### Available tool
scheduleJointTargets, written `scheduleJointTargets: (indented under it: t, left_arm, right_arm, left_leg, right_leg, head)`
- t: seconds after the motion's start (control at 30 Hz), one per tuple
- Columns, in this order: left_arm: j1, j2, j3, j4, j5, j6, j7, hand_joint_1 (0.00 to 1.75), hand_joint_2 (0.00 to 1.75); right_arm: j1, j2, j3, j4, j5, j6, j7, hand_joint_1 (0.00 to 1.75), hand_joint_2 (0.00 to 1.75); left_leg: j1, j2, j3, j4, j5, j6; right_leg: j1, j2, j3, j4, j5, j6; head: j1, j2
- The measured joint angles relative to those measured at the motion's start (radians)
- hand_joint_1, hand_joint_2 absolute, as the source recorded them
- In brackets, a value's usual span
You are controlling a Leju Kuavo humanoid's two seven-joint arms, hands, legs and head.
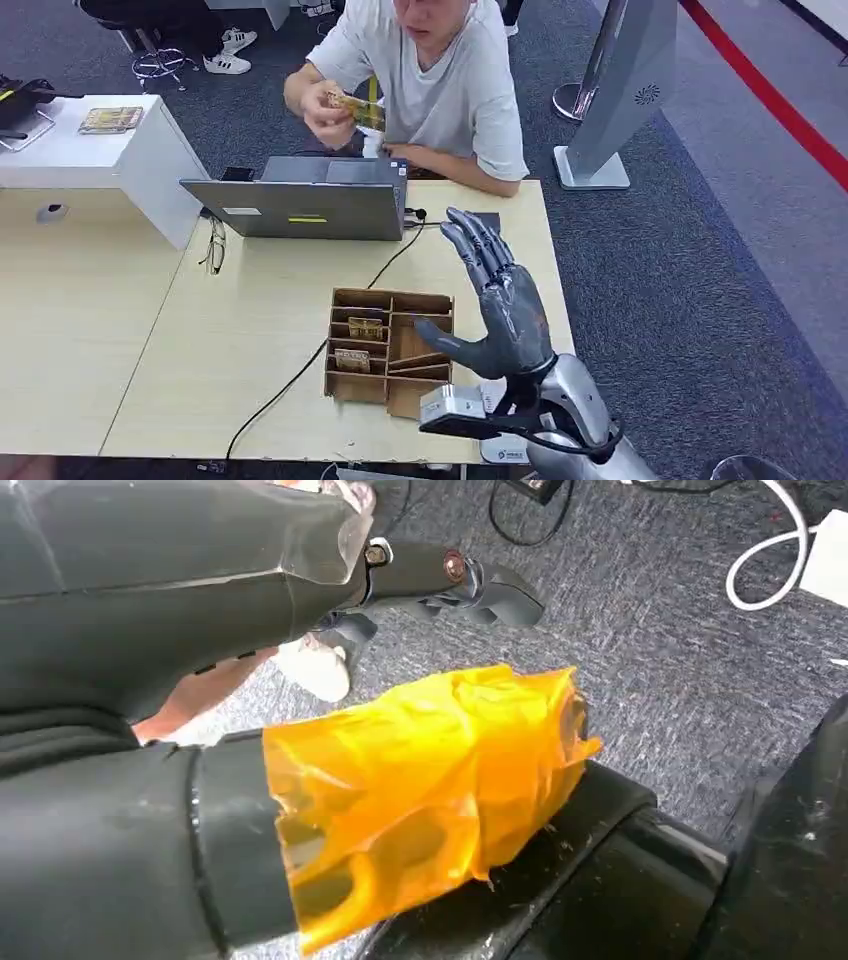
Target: Pass the card to the sensor for recognition and then transmit it.
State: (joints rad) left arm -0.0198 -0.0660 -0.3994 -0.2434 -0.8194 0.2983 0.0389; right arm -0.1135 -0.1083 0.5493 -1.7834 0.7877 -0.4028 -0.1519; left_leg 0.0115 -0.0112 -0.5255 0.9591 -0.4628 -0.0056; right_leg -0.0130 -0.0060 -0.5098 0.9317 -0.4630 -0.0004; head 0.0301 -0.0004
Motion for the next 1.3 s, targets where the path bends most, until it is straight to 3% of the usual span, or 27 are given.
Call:
scheduleJointTargets:
  t: [0.13, 0.17, 0.53, 1.1, 1.3]
  left_arm:
    - [0.001, 0.000, 0.000, 0.000, 0.005, 0.003, 0.000, 0.00, 0.00]
    - [0.001, 0.000, 0.000, 0.000, 0.005, 0.003, 0.000, 0.00, 0.00]
    - [0.002, 0.000, 0.000, 0.000, 0.021, 0.011, -0.006, 0.00, 0.00]
    - [0.021, 0.001, 0.000, 0.002, 0.061, 0.051, -0.036, 0.00, 0.00]
    - [0.034, 0.000, 0.009, 0.010, 0.090, 0.079, -0.053, 0.00, 0.00]
  right_arm:
    - [0.031, 0.000, -0.011, 0.000, -0.016, -0.005, -0.025, 0.00, 1.75]
    - [0.033, 0.000, -0.013, 0.000, -0.016, -0.005, -0.025, 0.00, 0.00]
    - [0.090, 0.000, -0.036, -0.023, -0.037, -0.055, -0.093, 0.00, 0.00]
    - [0.247, 0.000, -0.037, -0.051, -0.221, -0.008, -0.205, 0.00, 0.00]
    - [0.335, -0.012, -0.036, -0.060, -0.351, -0.012, -0.234, 0.00, 0.00]
  left_leg:
    - [0.000, 0.000, 0.000, 0.000, 0.000, 0.000]
    - [0.000, 0.000, 0.000, 0.000, 0.000, 0.000]
    - [0.000, 0.000, 0.000, 0.000, 0.000, 0.000]
    - [0.000, 0.000, 0.000, 0.000, 0.000, 0.000]
    - [0.000, 0.001, -0.001, 0.000, 0.000, 0.000]
  right_leg:
    - [0.000, 0.000, 0.000, 0.000, 0.000, 0.000]
    - [0.000, 0.000, 0.000, 0.000, 0.000, 0.000]
    - [0.000, 0.000, 0.000, 0.000, 0.000, 0.000]
    - [0.000, 0.000, 0.000, 0.000, 0.000, 0.000]
    - [0.000, 0.000, -0.001, 0.000, 0.000, 0.000]
  head:
    - [0.000, 0.000]
    - [0.000, 0.000]
    - [0.000, 0.000]
    - [0.000, 0.000]
    - [0.000, 0.000]
